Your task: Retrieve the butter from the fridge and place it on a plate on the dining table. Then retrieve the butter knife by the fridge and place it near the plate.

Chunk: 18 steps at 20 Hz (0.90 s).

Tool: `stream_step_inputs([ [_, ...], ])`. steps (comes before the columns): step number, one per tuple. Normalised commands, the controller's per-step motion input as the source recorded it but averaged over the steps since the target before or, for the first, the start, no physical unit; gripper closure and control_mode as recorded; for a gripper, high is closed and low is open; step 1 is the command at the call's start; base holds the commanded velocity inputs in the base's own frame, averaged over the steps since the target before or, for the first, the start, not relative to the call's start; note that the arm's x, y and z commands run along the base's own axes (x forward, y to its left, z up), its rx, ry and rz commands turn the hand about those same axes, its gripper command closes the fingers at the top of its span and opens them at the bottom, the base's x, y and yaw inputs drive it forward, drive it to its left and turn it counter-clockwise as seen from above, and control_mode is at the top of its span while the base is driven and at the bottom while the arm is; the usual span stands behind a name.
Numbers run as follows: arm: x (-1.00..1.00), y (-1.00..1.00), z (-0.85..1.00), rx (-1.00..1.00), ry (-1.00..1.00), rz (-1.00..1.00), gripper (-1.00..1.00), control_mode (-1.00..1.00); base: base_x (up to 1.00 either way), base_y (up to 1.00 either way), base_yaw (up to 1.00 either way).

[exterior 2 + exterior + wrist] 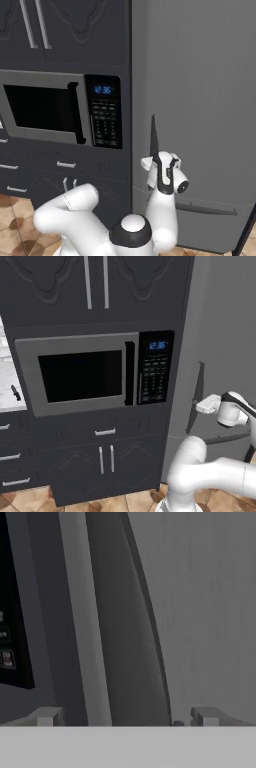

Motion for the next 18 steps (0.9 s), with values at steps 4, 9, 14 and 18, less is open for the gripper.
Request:
stream_step_inputs([
  [4, 0.46, 0.0, -0.24, 0.0, 0.0, 0.0, -1.0, -1.0, 0.0, 0.0, 0.0],
  [9, 0.3, 0.0, -0.25, 0.0, 0.0, 0.0, 1.0, -1.0, 0.0, 0.0, 0.0],
  [14, 0.09, 0.1, -0.2, 0.0, 0.0, 0.0, 1.0, -1.0, 0.0, 0.0, 0.0],
  [18, -0.1, -0.17, 0.0, 0.0, 0.0, 0.0, 1.0, -1.0, 0.0, 0.0, 0.0],
])
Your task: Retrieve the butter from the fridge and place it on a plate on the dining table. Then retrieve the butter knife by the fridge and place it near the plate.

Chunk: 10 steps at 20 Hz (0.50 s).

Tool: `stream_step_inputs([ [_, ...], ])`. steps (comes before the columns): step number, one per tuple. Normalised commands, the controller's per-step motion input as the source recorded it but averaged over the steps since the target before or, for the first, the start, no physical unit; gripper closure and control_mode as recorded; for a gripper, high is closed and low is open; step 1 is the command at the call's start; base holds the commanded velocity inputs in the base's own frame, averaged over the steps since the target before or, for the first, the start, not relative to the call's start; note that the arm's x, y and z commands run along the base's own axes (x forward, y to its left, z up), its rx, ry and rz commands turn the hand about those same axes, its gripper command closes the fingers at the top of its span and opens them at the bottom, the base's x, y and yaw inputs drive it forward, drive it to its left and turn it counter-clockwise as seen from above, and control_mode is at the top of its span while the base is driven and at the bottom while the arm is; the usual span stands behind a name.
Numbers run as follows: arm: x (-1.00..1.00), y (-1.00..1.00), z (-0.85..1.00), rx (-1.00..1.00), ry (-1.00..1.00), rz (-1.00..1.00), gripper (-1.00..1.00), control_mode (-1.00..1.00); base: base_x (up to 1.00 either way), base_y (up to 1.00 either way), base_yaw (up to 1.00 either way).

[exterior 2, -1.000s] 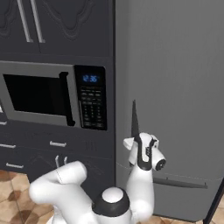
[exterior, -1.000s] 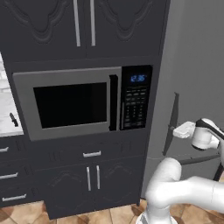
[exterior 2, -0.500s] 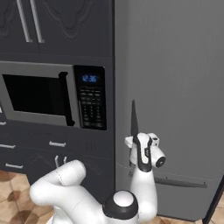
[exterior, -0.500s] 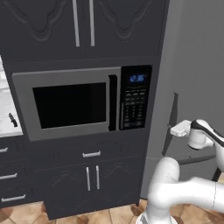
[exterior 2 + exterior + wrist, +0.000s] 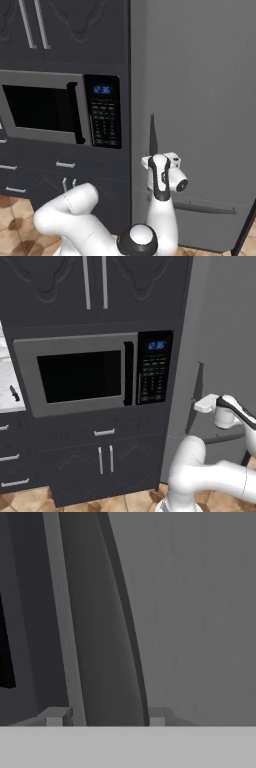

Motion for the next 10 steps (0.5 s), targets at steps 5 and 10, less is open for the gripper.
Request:
stream_step_inputs([
  [5, -0.3, -0.66, 0.01, 0.0, 0.03, 0.0, 1.0, -1.0, 0.0, 0.0, 0.0],
  [10, -0.35, -0.98, 0.0, 0.0, 0.09, -0.05, 1.0, -1.0, 0.0, 0.0, 0.0],
])
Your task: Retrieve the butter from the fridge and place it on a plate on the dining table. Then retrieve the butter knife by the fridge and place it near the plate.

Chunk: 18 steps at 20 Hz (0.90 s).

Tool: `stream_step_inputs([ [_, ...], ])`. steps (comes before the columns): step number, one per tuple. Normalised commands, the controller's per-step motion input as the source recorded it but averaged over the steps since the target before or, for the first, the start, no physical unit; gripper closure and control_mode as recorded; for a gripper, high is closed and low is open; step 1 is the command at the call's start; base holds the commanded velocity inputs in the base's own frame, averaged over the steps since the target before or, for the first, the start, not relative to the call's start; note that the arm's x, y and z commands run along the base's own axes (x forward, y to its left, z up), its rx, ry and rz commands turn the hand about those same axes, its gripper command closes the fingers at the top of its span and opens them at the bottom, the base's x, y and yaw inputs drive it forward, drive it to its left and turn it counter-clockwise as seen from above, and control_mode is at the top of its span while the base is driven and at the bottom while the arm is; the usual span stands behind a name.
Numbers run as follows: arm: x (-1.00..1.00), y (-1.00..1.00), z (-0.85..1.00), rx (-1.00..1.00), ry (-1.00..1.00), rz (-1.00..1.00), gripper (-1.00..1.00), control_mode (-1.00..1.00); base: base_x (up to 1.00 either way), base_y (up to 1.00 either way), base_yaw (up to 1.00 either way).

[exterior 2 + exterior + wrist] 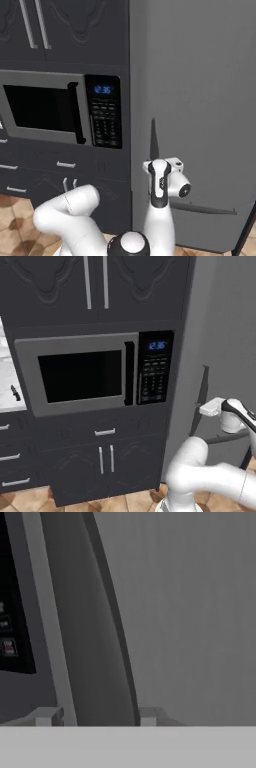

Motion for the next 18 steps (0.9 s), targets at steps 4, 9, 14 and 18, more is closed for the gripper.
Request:
stream_step_inputs([
  [4, -0.51, -1.0, 0.0, 0.0, 0.11, -0.11, 1.0, -1.0, 0.0, 0.0, 0.0],
  [9, -0.57, -1.0, 0.0, 0.0, 0.07, -0.1, 1.0, -1.0, 0.0, 0.0, 0.0],
  [14, -0.63, -1.0, 0.0, 0.0, 0.09, -0.12, 1.0, -1.0, 0.0, 0.0, 0.0],
  [18, -0.63, -1.0, 0.0, 0.0, 0.1, -0.12, 1.0, -1.0, 0.0, 0.0, 0.0],
])
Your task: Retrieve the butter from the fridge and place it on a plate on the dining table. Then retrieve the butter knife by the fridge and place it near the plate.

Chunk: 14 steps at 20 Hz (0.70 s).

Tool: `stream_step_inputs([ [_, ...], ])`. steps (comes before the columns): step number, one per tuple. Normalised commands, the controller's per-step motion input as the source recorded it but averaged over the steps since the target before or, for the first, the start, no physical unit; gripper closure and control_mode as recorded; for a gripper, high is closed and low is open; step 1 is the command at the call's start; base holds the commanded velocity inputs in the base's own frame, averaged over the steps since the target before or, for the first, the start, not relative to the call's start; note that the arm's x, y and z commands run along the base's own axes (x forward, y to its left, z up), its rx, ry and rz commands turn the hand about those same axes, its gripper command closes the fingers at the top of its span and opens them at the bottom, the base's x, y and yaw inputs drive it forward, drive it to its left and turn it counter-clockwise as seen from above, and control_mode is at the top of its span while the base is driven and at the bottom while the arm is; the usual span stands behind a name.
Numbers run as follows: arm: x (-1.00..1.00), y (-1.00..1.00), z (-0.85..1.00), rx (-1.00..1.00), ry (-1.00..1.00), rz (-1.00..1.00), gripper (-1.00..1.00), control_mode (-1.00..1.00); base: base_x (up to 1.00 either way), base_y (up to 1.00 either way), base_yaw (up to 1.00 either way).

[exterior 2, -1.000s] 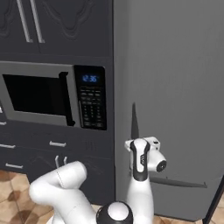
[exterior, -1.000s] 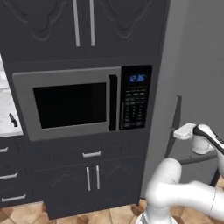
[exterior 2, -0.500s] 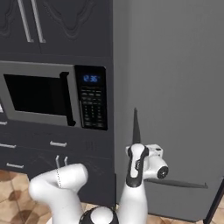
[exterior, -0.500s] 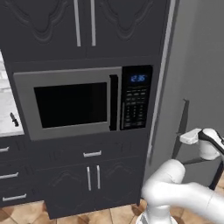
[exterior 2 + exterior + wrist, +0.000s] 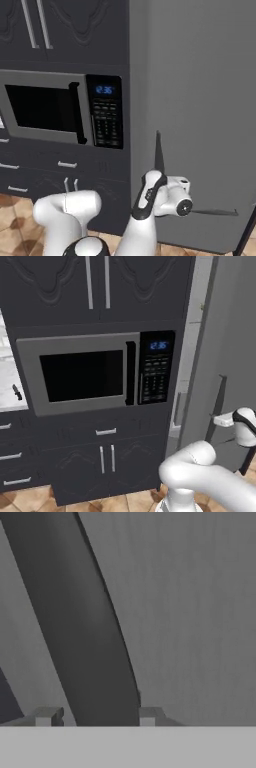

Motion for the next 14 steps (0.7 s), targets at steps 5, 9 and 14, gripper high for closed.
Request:
stream_step_inputs([
  [5, -0.6, -1.0, 0.0, 0.0, 0.12, -0.12, 1.0, -1.0, 0.0, 0.0, 0.0],
  [9, -0.62, -1.0, 0.0, 0.0, 0.12, -0.11, 1.0, -1.0, 0.0, 0.0, 0.0],
  [14, -0.67, -1.0, 0.0, 0.0, 0.09, -0.09, 1.0, -1.0, 0.0, 0.0, 0.0],
])
